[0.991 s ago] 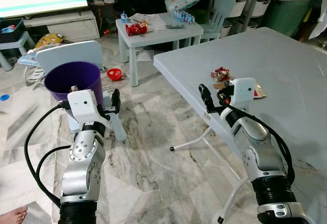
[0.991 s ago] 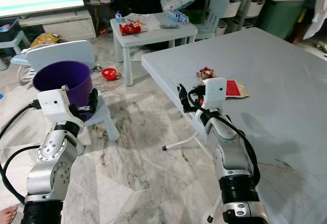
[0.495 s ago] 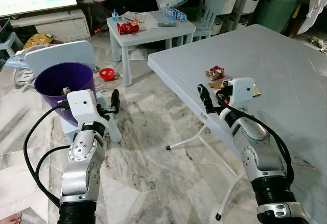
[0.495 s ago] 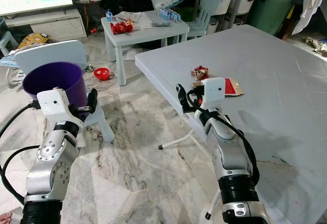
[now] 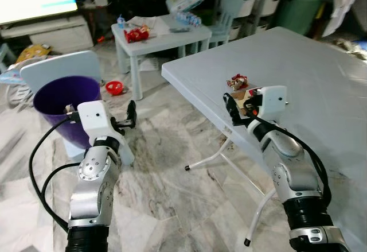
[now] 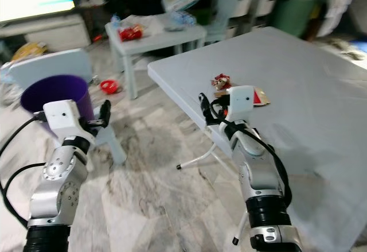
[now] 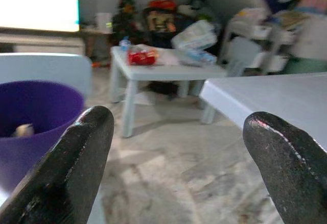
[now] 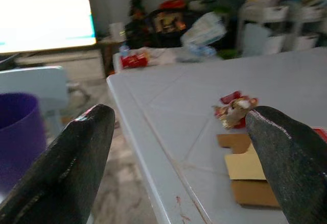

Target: Picking trash to rubbish bin

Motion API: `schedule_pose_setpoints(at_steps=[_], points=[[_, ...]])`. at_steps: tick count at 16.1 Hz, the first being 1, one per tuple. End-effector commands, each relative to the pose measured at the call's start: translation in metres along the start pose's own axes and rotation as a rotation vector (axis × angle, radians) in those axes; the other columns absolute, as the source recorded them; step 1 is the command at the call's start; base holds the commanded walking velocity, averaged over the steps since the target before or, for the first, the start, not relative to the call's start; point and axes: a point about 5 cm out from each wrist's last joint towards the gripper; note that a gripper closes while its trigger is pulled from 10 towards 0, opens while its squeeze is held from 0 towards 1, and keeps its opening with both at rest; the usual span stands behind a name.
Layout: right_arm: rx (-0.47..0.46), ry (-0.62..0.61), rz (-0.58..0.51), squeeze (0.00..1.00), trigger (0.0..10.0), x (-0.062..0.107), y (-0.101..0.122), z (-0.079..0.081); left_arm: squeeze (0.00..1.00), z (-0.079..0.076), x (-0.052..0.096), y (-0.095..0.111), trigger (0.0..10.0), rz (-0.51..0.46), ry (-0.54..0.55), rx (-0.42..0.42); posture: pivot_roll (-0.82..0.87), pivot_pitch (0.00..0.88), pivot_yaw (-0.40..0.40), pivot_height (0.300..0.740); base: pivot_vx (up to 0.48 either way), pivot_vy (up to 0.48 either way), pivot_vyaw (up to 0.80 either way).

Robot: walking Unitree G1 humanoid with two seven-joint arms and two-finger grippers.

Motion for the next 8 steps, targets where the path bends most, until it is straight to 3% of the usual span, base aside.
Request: schedule_pose_setpoints(at_steps=[1,5,8], points=[[0.006,0.006,-0.030,0.62,10.0,-0.0019,0.0068,0.0030,0.00,0.0044,-0.0010,-0.0007,10.0,0.014,0.011,-0.011,0.05,0.000,-0.031,0.740,0.000,0.480,-0.76],[0.001,-0.001,-0.033,0.62,10.0,-0.0014,0.0069,0.0018,0.00,0.0043,-0.0010,-0.0009,10.0,0.015,0.012,-0.016,0.05,0.000,-0.030,0.740,0.000,0.473,-0.75],[-0.001,-0.004,-0.039,0.61,10.0,-0.0009,0.0077,0.0010,0.00,0.0039,-0.0010,-0.0007,10.0,0.014,0.009,-0.022,0.05,0.000,-0.028,0.740,0.000,0.297,0.00]])
Point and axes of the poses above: a point about 5 cm out from each wrist's last joint towards the gripper, its own x axis pointing back from the gripper into the wrist, its own y axis along the axis of the wrist's last joint, z = x × y, and after that the axes turned 1 degree about x, right-handed
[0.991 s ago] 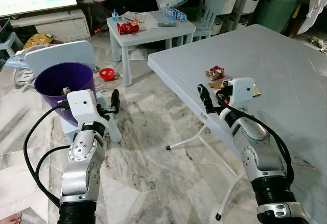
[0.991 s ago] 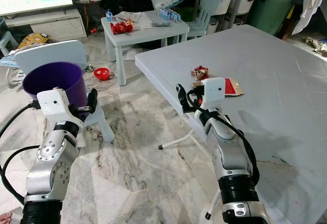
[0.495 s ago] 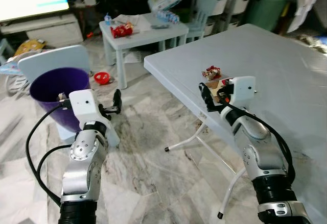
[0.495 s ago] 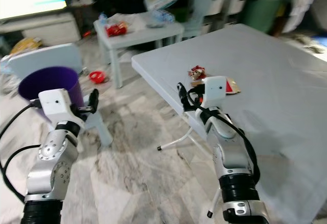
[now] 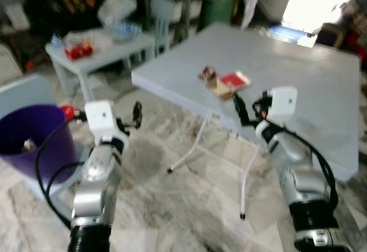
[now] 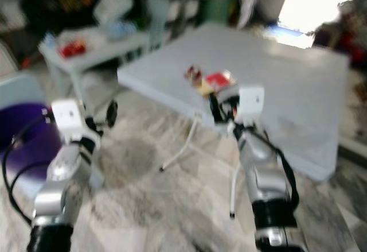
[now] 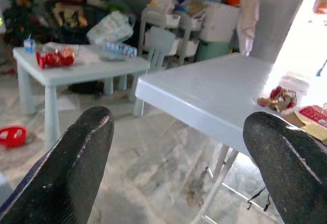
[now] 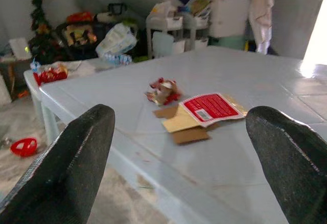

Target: Picking trash to rubbish bin

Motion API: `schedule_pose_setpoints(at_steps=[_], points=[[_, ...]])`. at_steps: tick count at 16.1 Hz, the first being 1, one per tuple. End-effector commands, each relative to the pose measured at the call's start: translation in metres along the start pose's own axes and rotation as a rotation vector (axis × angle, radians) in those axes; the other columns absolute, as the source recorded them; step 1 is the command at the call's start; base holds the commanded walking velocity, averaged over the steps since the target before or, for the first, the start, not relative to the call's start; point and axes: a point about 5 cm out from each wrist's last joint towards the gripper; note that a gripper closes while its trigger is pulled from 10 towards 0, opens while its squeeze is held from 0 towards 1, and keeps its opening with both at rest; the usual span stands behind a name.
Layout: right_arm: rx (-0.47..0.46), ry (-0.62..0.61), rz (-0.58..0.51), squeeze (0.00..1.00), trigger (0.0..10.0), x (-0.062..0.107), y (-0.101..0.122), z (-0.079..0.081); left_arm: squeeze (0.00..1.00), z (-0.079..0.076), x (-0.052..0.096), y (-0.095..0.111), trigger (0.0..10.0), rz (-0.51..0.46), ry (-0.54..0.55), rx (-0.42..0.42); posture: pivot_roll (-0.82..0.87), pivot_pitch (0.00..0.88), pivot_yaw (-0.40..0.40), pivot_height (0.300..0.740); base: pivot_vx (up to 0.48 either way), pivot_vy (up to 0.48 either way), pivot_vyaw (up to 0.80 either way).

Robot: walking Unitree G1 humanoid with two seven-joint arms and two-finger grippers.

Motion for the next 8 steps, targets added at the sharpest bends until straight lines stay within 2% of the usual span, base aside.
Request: schedule_pose_setpoints(at_steps=[1,4,8], points=[[0.000,0.035,-0.037,0.61,10.0,-0.0048,0.0099,0.0102,0.00,0.0070,0.0009,0.0019,10.0,-0.005,0.022,-0.011,0.05,0.000,-0.028,0.740,0.000,0.259,0.00],[0.000,0.034,-0.039,0.59,10.0,-0.0038,0.0097,0.0098,0.00,0.0064,0.0009,0.0011,10.0,0.000,0.018,-0.009,0.05,0.000,-0.028,0.740,0.000,0.257,0.00],[0.000,0.031,-0.040,0.54,10.0,-0.0031,0.0102,0.0096,0.00,0.0085,0.0008,-0.0009,10.0,0.016,0.026,-0.005,0.04,0.000,-0.025,0.740,0.000,0.480,0.00]])
Point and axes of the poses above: a point about 5 cm out from each wrist's last joint towards the gripper, its own x axis pointing back from the gripper into the wrist, its own y axis along the axis of the wrist's last joint, z = x × y, and after that the axes turned 1 degree about x, right-handed
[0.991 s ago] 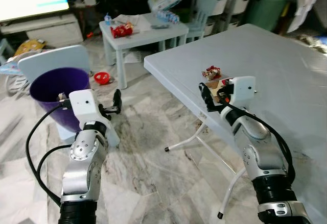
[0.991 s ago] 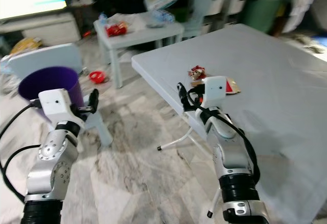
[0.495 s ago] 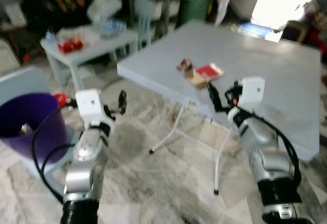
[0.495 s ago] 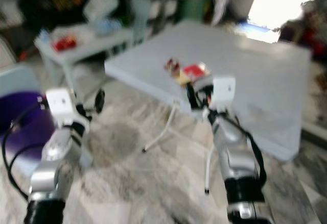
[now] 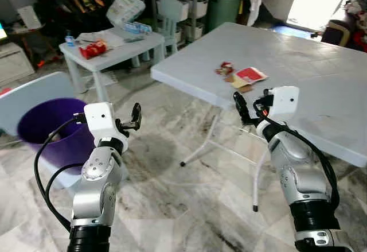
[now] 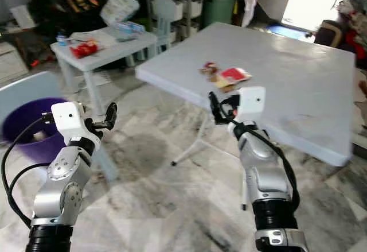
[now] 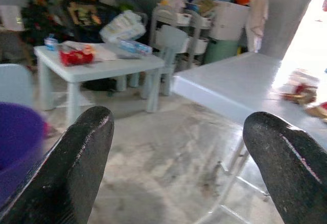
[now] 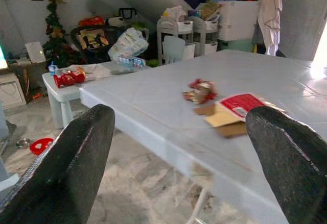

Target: Picking trash to rubbish bin

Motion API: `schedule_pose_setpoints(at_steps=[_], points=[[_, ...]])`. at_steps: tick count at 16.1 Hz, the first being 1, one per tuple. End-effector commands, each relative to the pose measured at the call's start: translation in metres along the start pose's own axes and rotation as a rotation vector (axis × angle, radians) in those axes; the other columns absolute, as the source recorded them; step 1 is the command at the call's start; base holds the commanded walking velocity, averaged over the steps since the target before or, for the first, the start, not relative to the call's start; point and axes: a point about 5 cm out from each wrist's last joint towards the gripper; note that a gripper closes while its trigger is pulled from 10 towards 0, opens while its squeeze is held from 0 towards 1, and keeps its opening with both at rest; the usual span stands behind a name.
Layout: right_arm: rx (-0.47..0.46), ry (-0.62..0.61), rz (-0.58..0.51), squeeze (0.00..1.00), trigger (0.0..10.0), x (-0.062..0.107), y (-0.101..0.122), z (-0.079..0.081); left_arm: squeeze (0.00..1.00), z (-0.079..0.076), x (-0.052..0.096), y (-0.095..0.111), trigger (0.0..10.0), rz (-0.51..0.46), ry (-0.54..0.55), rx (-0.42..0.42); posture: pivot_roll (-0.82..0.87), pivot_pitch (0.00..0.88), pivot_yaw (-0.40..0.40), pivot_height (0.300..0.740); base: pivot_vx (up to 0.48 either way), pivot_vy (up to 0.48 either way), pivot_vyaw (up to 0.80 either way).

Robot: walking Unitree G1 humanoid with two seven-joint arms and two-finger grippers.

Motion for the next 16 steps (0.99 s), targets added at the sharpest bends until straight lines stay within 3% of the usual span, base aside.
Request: schedule_pose_setpoints(at_steps=[1,5,6,9,16], points=[[-0.004,0.031,-0.025,0.47,10.0,-0.0037,0.0072,0.0097,0.00,0.0056,-0.0011,0.0040,10.0,-0.007,0.015,-0.015,0.04,0.000,-0.023,0.740,0.000,0.480,0.00],[-0.005,0.021,-0.025,0.42,10.0,-0.0028,0.0072,0.0075,0.00,0.0048,-0.0026,0.0044,10.0,-0.008,0.012,-0.019,0.04,0.000,-0.016,0.740,0.000,0.480,0.00],[-0.005,0.019,-0.025,0.42,10.0,-0.0025,0.0069,0.0078,0.00,0.0046,-0.0028,0.0071,10.0,-0.033,0.004,-0.035,0.04,0.000,-0.015,0.740,0.000,0.000,0.00],[-0.005,0.018,-0.025,0.38,10.0,-0.0028,0.0068,0.0088,0.00,0.0028,-0.0033,0.0113,10.0,-0.052,-0.017,0.019,0.04,0.000,-0.012,0.740,0.000,0.000,0.00],[-0.007,0.015,-0.031,0.33,10.0,-0.0039,0.0081,0.0091,0.00,0.0055,-0.0053,0.0124,10.0,-0.052,-0.013,0.038,0.04,0.000,-0.012,0.740,0.429,0.000,0.00]])
Point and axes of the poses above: a point about 5 cm out from each wrist's last joint towards the gripper, its own x axis pointing back from the gripper into the wrist, its own y axis along the axis of the wrist's last joint, z = x × y, and after that the axes turned 1 degree about x, right-handed
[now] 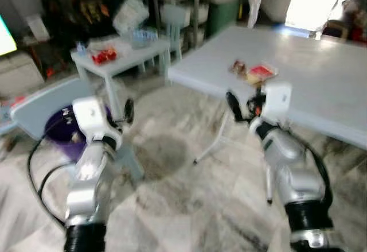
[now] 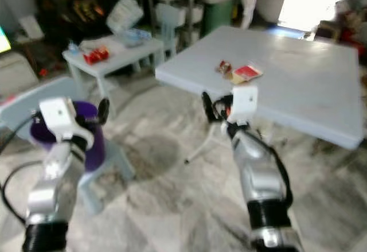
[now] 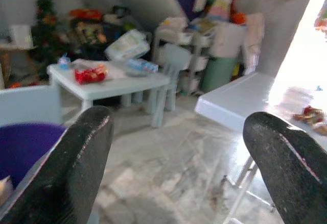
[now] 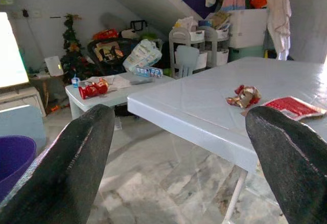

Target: Picking trash to rubbish bin

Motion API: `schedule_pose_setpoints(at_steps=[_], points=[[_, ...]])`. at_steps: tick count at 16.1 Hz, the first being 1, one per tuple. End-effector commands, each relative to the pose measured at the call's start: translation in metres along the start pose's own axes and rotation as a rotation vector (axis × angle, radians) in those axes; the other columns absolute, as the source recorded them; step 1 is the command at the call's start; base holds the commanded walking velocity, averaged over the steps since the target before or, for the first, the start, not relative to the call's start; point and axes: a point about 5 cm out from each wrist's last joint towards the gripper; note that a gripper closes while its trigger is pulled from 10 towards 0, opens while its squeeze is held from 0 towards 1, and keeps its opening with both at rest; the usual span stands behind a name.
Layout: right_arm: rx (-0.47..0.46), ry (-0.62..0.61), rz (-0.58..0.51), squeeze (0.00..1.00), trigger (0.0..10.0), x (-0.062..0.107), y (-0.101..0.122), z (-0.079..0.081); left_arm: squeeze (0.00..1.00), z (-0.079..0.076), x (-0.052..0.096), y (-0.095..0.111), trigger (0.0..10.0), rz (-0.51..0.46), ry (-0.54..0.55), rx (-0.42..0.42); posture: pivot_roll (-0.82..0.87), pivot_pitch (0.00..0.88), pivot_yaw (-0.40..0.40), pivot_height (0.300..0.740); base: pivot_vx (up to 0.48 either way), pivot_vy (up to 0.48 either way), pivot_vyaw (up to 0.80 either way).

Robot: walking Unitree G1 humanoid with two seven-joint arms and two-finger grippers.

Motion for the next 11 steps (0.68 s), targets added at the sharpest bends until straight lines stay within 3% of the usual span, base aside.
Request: schedule_pose_setpoints(at_steps=[1,11], points=[[-0.002,0.004,-0.018,0.32,10.0,-0.0032,0.0054,0.0037,0.00,0.0012,-0.0025,0.0044,10.0,-0.010,-0.006,-0.011,0.04,0.000,-0.012,0.740,0.442,0.000,0.00],[0.013,0.011,-0.022,0.06,10.0,-0.0058,0.0068,0.0063,0.00,-0.0008,-0.0011,0.0019,10.0,-0.007,-0.011,-0.010,0.05,0.000,-0.023,0.740,0.439,0.000,0.00]])
Point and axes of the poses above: a point about 5 cm out from each wrist's last joint towards the gripper, its own x axis pointing back from the gripper into the wrist, its own y axis along the axis of the wrist's last joint, z = x × y, and after that the axes turned 1 degree about x, right-handed
